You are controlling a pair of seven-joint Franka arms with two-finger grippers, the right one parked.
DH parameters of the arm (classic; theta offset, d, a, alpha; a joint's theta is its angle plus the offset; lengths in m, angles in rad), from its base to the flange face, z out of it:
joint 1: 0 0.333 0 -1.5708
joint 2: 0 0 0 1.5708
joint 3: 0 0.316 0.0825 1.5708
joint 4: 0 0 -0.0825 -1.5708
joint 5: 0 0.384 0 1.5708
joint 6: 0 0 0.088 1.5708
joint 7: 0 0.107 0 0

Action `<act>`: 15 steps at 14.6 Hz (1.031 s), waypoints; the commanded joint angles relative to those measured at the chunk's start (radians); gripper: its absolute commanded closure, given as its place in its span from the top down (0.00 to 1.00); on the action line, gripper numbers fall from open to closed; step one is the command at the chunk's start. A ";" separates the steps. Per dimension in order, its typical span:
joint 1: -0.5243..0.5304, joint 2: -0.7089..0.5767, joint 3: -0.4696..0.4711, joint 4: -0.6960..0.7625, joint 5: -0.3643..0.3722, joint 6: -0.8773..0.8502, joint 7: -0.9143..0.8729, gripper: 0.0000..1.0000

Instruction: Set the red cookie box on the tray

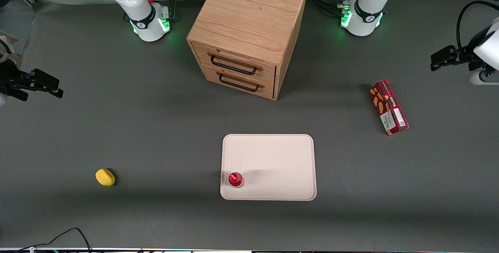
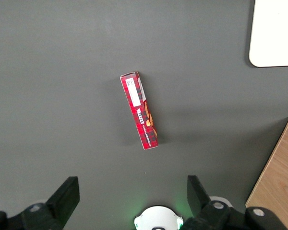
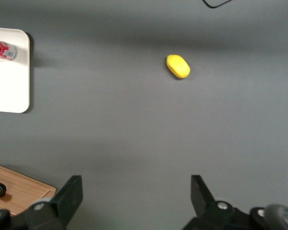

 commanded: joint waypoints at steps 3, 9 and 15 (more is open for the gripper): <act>0.019 0.022 -0.015 0.058 -0.012 -0.060 0.029 1.00; 0.019 0.011 -0.007 0.008 -0.015 -0.092 0.055 1.00; 0.022 0.011 0.066 -0.395 -0.039 0.367 0.055 1.00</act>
